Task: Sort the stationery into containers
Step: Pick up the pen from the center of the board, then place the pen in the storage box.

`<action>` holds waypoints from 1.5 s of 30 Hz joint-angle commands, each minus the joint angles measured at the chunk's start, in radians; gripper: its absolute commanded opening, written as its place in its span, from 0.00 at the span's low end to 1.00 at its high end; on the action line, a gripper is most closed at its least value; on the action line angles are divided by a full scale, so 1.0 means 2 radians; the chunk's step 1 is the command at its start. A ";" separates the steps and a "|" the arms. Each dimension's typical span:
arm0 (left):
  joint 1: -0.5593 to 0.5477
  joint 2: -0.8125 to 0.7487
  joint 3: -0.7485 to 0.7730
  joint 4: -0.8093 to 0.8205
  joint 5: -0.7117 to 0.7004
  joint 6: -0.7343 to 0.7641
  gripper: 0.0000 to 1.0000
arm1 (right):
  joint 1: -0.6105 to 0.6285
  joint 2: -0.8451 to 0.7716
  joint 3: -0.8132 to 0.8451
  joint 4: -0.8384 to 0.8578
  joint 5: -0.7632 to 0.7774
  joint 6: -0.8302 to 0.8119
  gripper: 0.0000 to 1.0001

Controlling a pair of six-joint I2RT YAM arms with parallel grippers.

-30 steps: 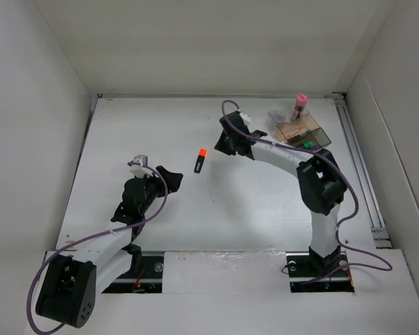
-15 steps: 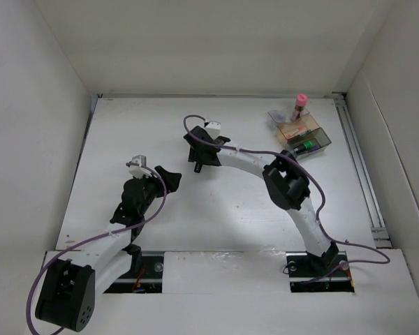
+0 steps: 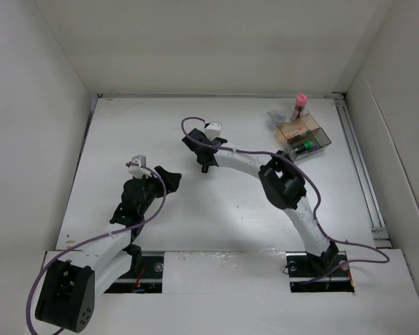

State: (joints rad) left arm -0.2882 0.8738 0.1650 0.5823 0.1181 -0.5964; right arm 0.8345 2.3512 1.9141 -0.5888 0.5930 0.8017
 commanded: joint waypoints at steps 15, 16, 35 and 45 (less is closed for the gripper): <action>-0.002 0.022 0.010 0.025 0.010 -0.005 0.71 | -0.316 -0.386 -0.354 0.162 -0.158 0.074 0.00; -0.002 0.022 0.010 0.025 0.015 -0.005 0.71 | -0.336 -0.394 -0.365 0.178 -0.175 0.074 0.00; -0.002 0.028 0.010 0.030 0.015 -0.005 0.71 | -0.472 -0.349 -0.394 0.218 -0.242 0.117 0.00; -0.002 0.029 0.010 0.035 0.015 -0.005 0.71 | -0.482 -0.340 -0.394 0.218 -0.237 0.117 0.18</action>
State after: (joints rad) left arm -0.2882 0.9405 0.1650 0.6022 0.1318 -0.6033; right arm -0.1207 1.6653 1.1156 -0.1997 0.1043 1.0252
